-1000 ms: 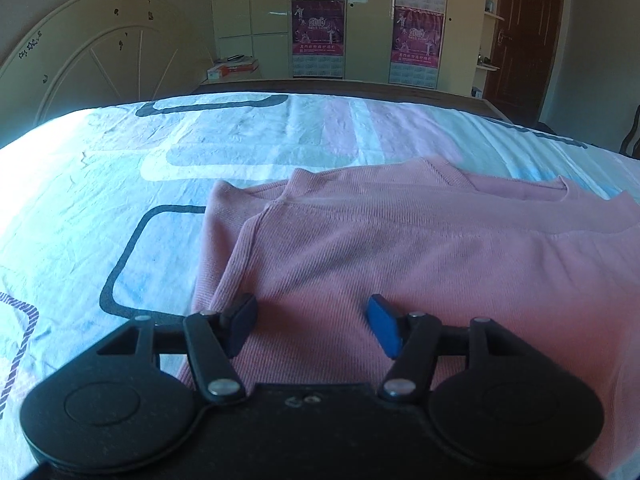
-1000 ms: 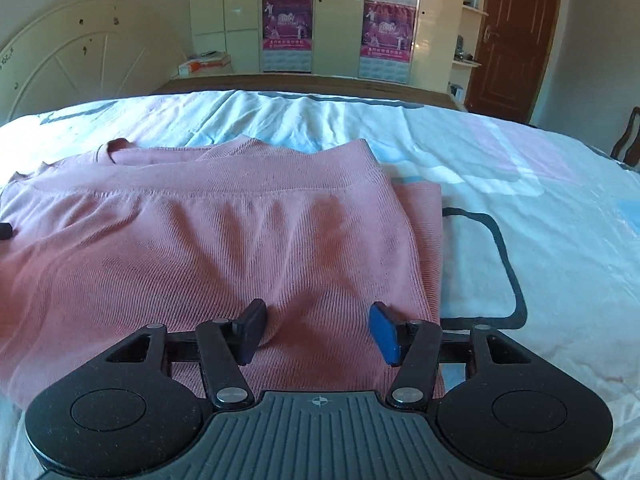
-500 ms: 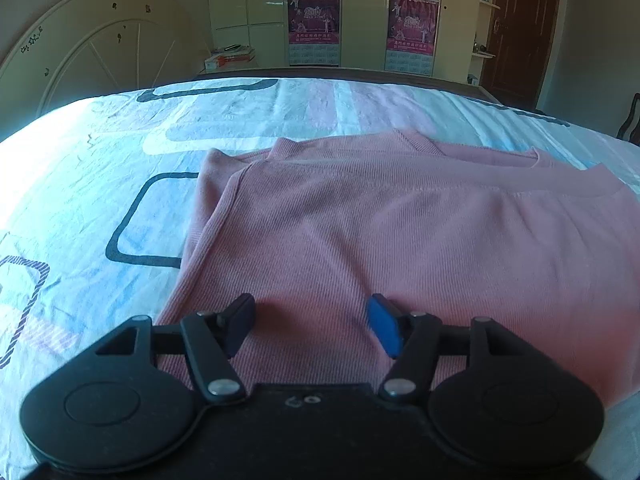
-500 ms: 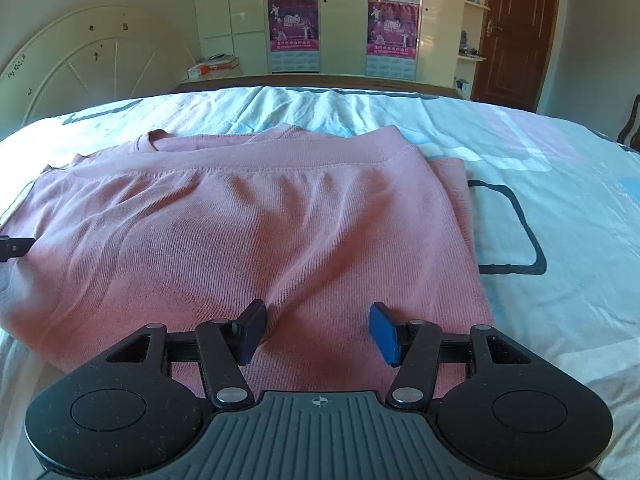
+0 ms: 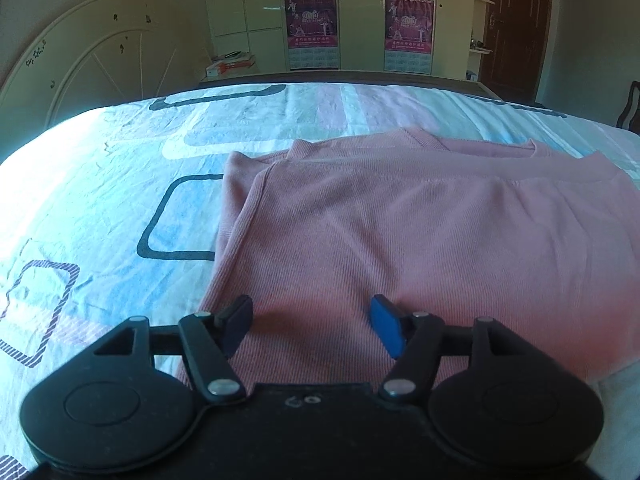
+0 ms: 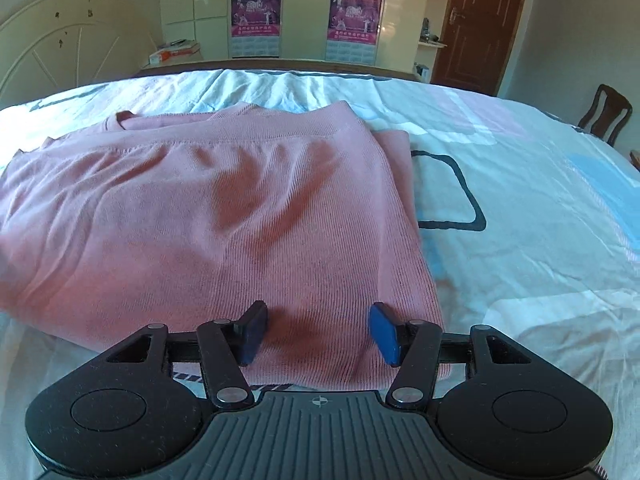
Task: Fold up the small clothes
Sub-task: 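Smooth the folded sweatshirt flat with both tools open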
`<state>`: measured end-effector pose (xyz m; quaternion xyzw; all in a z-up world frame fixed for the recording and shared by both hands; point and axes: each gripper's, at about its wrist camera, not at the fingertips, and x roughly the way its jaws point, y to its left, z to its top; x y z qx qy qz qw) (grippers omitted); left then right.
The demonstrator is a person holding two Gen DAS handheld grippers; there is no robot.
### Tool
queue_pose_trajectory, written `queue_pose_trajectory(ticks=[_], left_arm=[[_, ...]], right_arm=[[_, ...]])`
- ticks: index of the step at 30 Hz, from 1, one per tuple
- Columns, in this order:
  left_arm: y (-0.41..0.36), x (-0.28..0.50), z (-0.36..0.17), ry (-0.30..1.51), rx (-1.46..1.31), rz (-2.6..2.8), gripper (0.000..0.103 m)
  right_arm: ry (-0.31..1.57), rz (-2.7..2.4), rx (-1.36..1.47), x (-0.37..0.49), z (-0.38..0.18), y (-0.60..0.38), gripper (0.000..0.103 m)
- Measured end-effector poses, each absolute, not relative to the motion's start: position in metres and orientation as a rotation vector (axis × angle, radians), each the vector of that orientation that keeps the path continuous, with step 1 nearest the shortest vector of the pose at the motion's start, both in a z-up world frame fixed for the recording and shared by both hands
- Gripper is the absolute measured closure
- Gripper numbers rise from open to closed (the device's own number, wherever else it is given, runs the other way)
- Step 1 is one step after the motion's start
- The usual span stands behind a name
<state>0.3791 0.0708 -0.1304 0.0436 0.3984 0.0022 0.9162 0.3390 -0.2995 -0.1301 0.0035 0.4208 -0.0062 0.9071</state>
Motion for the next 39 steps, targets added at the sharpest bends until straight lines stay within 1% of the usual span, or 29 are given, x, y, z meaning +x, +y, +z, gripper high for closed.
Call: queue_pose_trajectory(ticks=[4, 15, 23, 30, 33, 37, 39], left_arm=[[0.063, 0.367, -0.126, 0.804, 0.112, -0.035, 0.039], [0.046, 0.353, -0.118, 0.798, 0.076, -0.065, 0.035], [0.021, 0.358, -0.121, 0.808, 0.075, -0.042, 0.034], [0.010, 0.362, -0.144, 0.868, 0.083, 0.004, 0.033], [0.010, 0.360, -0.146, 0.860, 0.088, 0.023, 0.030], [0.008, 0.358, -0.146, 0.864, 0.085, 0.041, 0.029], [0.007, 0.357, -0.146, 0.865, 0.090, 0.049, 0.029]], right_arm=[[0.822, 0.003, 0.065, 0.321, -0.113, -0.290, 0.047], [0.776, 0.094, 0.044, 0.306, -0.093, -0.256, 0.047], [0.763, 0.189, 0.057, 0.326, -0.101, -0.242, 0.047], [0.760, 0.249, 0.035, 0.348, -0.109, -0.230, 0.047], [0.787, 0.257, -0.001, 0.354, -0.121, -0.227, 0.047], [0.843, 0.257, 0.000, 0.357, -0.138, -0.234, 0.047], [0.841, 0.262, 0.009, 0.354, -0.141, -0.239, 0.047]])
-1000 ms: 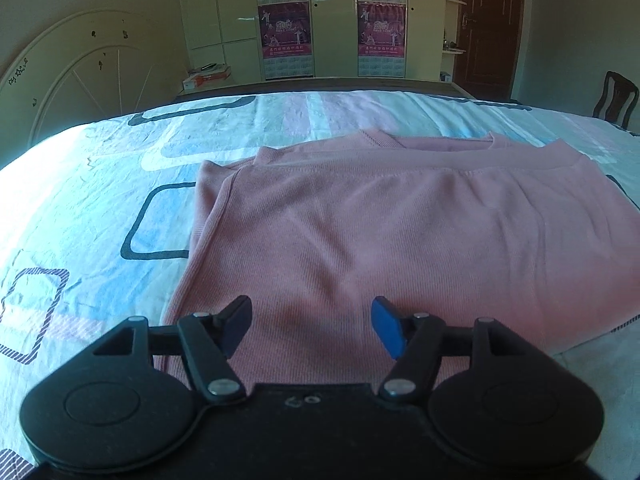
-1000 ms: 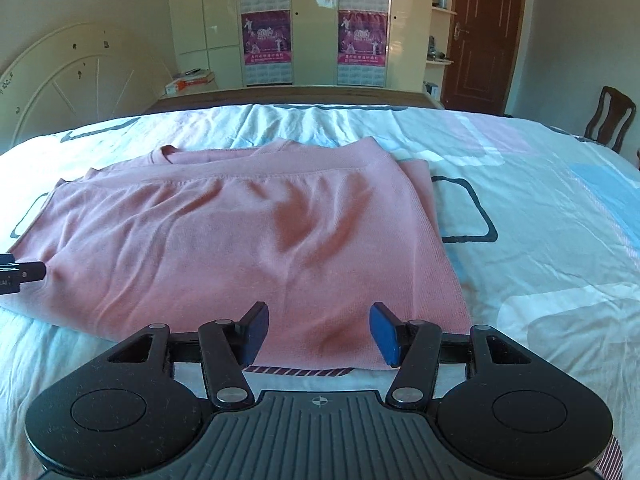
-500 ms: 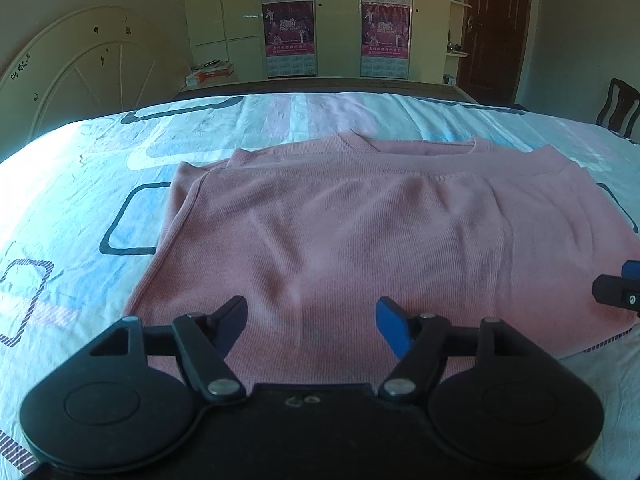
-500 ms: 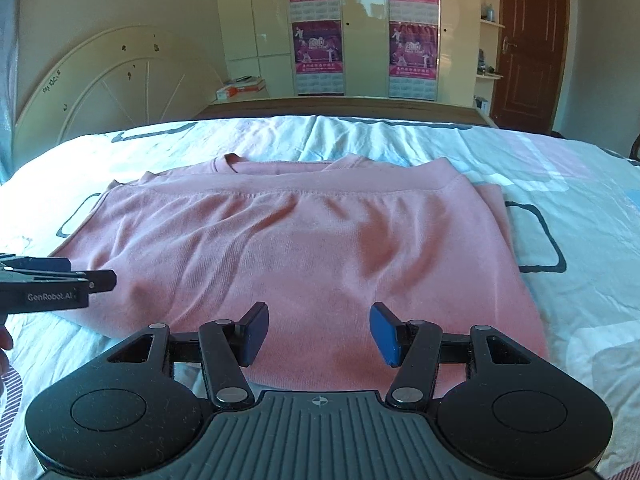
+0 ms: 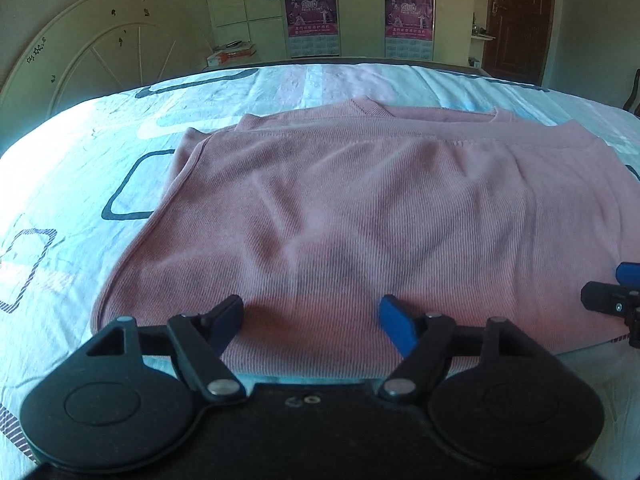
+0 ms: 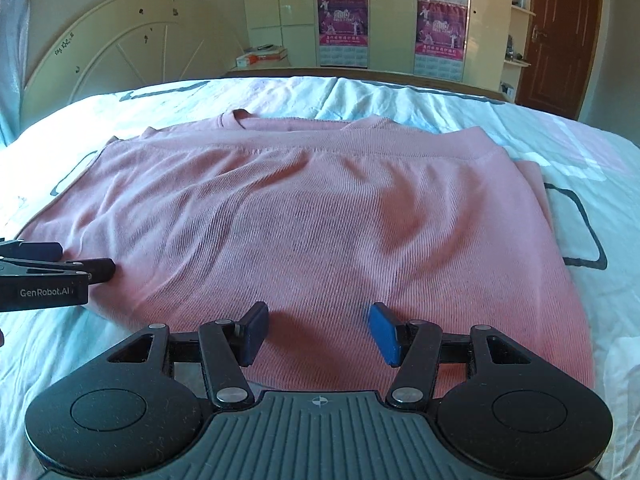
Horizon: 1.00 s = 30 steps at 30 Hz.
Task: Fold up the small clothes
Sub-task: 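Smooth the folded sweatshirt flat with both tools open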
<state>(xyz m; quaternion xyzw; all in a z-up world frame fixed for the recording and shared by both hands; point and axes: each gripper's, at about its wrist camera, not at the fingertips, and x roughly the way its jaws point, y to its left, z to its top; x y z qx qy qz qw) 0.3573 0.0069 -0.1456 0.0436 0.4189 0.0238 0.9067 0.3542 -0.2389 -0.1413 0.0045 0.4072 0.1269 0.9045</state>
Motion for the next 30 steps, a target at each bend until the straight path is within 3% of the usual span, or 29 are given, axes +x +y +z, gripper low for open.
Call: queue_pose_trajectory(ticks=[11, 21, 29, 30], left_arm=[[0.006, 0.348, -0.121, 0.802, 0.070, 0.026, 0.029], [0.026, 0.400, -0.126, 0.809, 0.025, 0.039, 0.027], [0.053, 0.412, -0.149, 0.843, -0.024, 0.037, 0.018], [0.054, 0.412, -0.148, 0.843, -0.023, 0.032, 0.019]], right_arm=[[0.793, 0.297, 0.049, 0.351, -0.119, -0.240, 0.047], [0.763, 0.297, 0.039, 0.389, -0.105, -0.201, 0.047], [0.798, 0.236, -0.071, 0.424, -0.129, -0.173, 0.047], [0.804, 0.232, -0.109, 0.425, -0.136, -0.170, 0.042]])
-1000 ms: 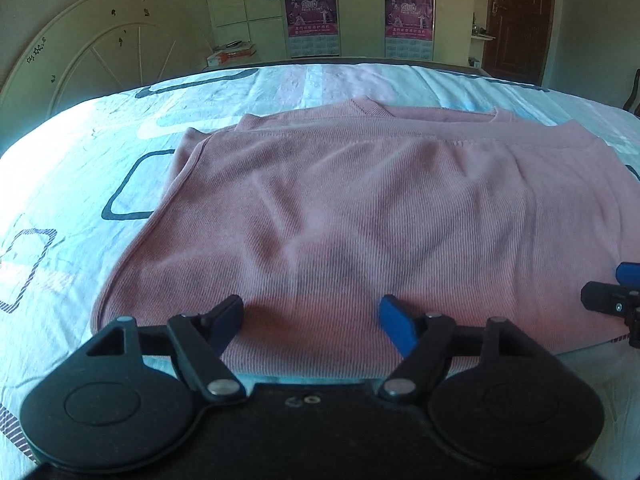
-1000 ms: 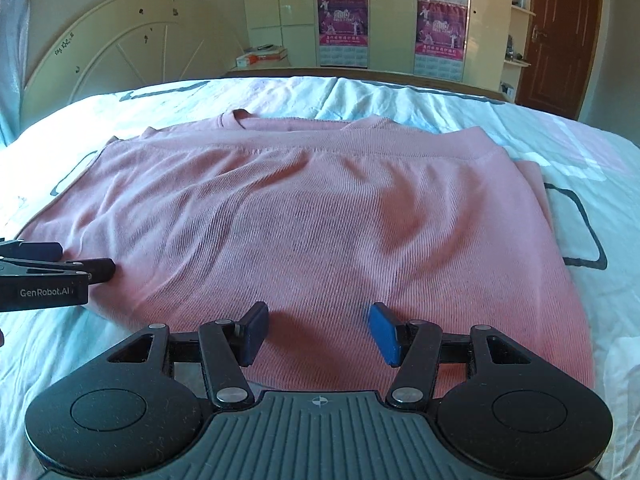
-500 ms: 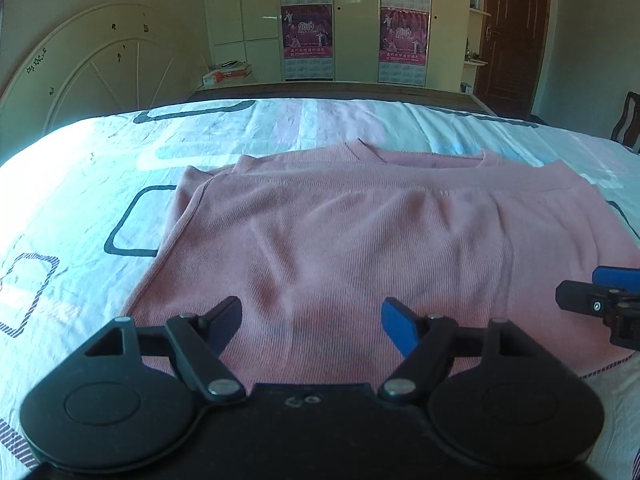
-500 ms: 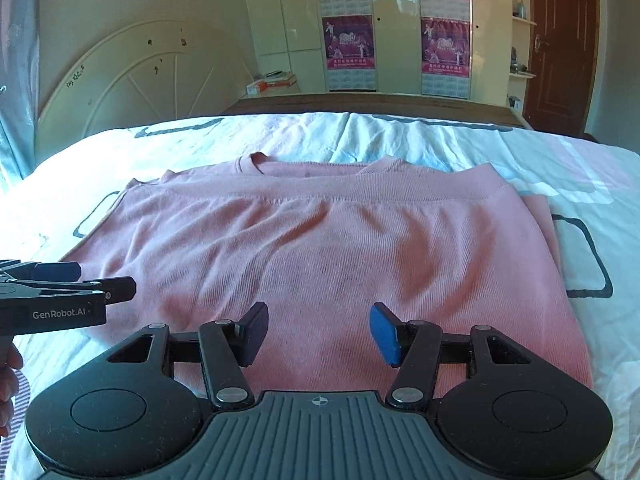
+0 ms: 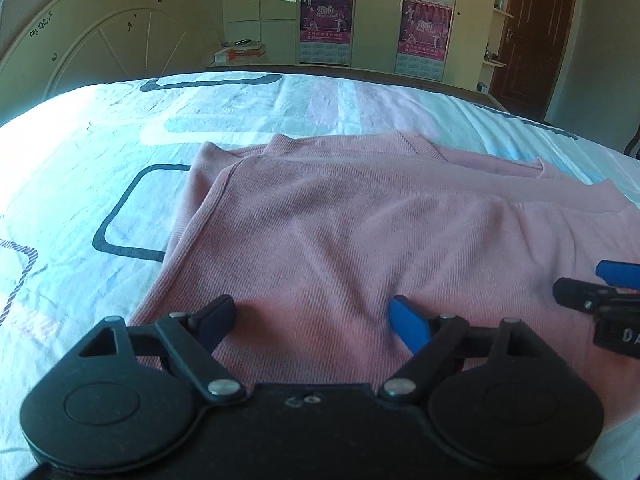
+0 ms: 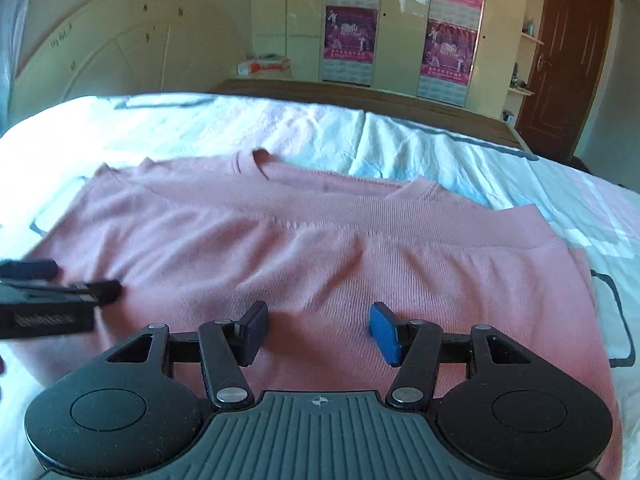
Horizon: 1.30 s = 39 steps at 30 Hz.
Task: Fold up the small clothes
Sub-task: 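Smooth the folded sweatshirt flat with both tools open, then grasp the sweatshirt side edge with the left gripper and fold it inward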
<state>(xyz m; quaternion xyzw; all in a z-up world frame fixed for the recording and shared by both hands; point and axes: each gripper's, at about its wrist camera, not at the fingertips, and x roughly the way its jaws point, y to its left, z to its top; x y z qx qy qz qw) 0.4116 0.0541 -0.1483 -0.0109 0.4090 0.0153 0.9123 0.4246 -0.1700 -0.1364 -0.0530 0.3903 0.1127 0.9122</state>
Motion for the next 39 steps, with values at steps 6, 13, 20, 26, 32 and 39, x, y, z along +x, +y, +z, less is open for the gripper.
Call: queue_pose_trajectory(ticks=[6, 13, 20, 26, 32, 39], left_arm=[[0.065, 0.405, -0.134, 0.862, -0.099, 0.025, 0.022], [0.079, 0.377, -0.121, 0.921, -0.172, 0.037, 0.022], [0.094, 0.344, -0.119, 0.955, -0.257, 0.083, 0.022], [0.105, 0.325, -0.134, 1.016, -0.415, 0.091, 0.023], [0.111, 0.325, -0.142, 0.960, -0.522, 0.120, 0.019], [0.124, 0.340, -0.147, 0.893, -0.667, 0.126, 0.019]], right_arm=[[0.781, 0.227, -0.131, 0.423, -0.146, -0.172, 0.035], [0.768, 0.220, -0.126, 0.417, -0.145, -0.172, 0.035], [0.756, 0.226, -0.049, 0.406, -0.123, -0.187, 0.034], [0.772, 0.204, -0.041, 0.401, -0.126, -0.198, 0.034], [0.819, 0.236, -0.026, 0.392, -0.138, -0.204, 0.034], [0.790, 0.247, -0.007, 0.386, -0.126, -0.211, 0.034]])
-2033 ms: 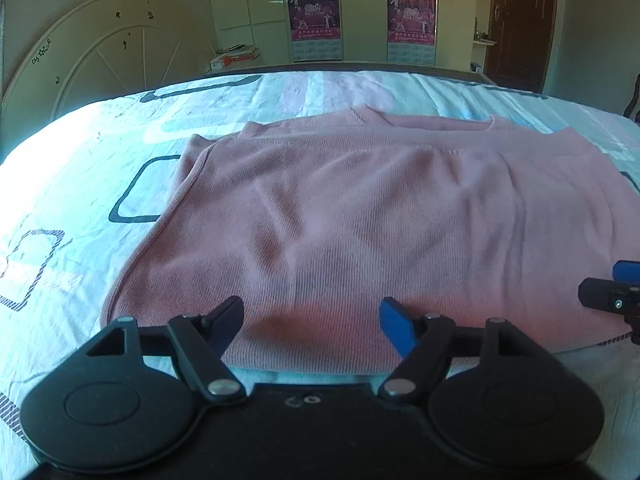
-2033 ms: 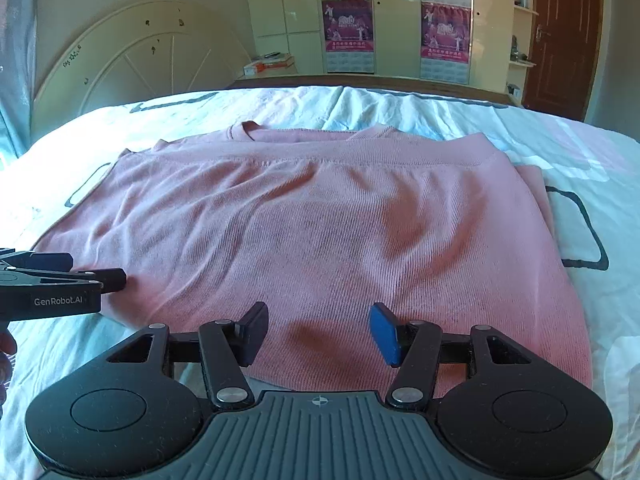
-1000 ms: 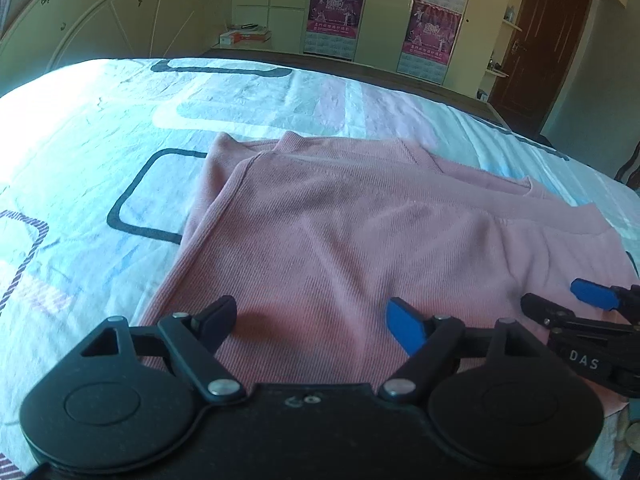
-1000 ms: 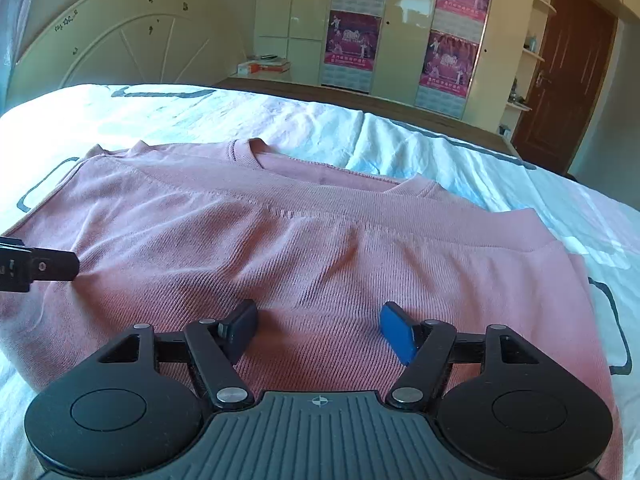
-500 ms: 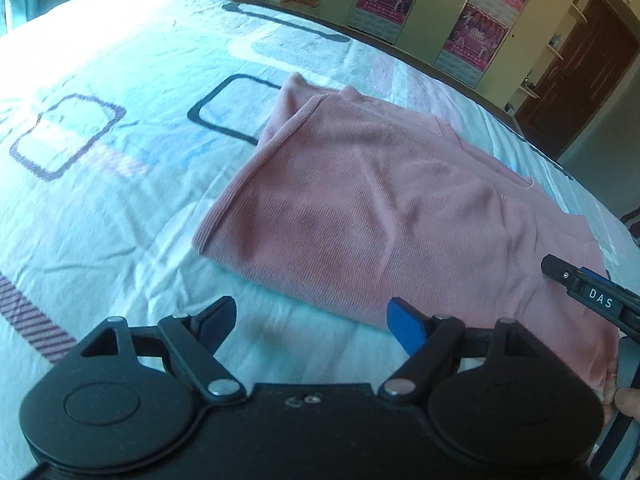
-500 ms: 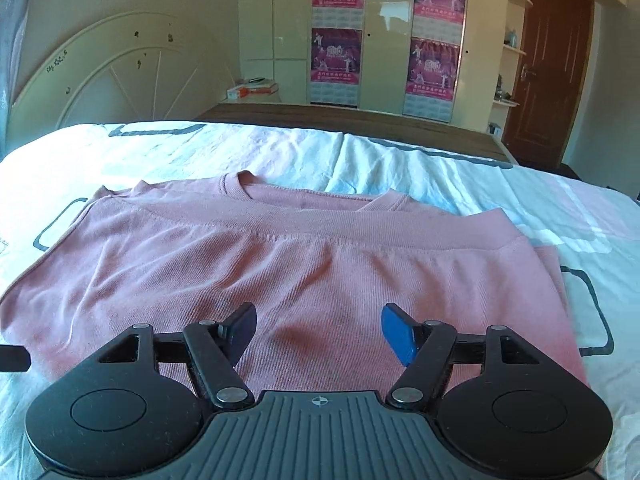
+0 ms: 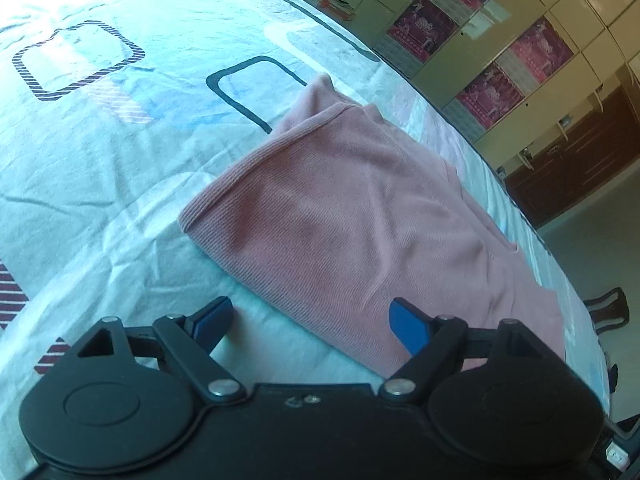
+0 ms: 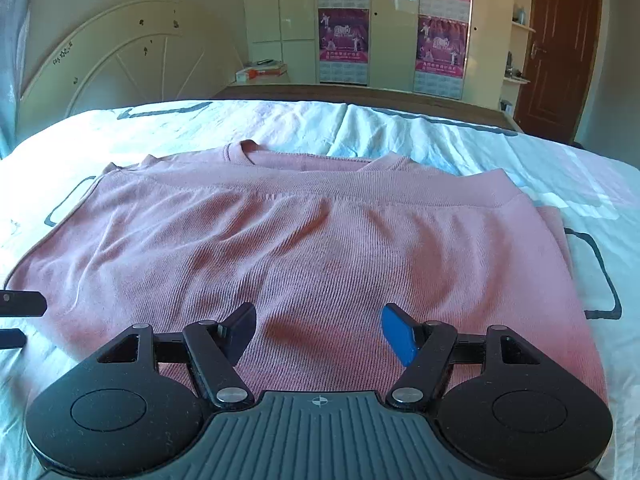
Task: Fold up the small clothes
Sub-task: 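Grasp the sweatshirt side edge with the left gripper and fold it inward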
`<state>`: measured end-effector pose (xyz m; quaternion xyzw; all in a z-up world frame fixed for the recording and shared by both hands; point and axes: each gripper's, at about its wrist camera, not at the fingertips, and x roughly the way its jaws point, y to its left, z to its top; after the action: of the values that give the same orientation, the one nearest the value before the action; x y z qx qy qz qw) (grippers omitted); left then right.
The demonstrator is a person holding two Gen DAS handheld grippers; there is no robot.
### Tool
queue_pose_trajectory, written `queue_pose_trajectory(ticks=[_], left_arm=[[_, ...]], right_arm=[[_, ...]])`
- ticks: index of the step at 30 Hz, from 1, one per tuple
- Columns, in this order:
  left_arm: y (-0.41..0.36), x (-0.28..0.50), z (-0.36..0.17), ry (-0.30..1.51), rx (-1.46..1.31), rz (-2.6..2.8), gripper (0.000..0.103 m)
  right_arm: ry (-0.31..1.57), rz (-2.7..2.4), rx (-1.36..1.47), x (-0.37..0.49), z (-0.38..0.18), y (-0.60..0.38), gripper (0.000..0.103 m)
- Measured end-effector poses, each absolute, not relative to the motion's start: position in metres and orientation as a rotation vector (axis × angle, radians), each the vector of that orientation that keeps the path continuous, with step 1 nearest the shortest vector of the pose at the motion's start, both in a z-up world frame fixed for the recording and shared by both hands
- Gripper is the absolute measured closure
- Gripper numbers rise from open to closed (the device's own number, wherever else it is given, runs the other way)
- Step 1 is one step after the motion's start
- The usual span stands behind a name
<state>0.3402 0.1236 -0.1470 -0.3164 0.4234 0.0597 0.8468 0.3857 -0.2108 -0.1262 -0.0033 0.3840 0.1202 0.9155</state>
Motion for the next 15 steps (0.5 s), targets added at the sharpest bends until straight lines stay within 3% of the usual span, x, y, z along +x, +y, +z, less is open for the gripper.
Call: queue_pose_trajectory(ticks=[11, 14, 15], left_arm=[[0.137, 0.383, -0.162, 0.776, -0.759, 0.072, 0.021], [0.138, 0.393, -0.166, 0.756, -0.769, 0.047, 0.031], [0.139, 0.395, -0.168, 0.748, -0.777, 0.043, 0.041]], right_arm=[[0.784, 0.226, -0.023, 0.405, -0.120, -0.187, 0.034], [0.779, 0.199, -0.036, 0.414, -0.120, -0.181, 0.034], [0.780, 0.188, -0.042, 0.417, -0.121, -0.179, 0.034]])
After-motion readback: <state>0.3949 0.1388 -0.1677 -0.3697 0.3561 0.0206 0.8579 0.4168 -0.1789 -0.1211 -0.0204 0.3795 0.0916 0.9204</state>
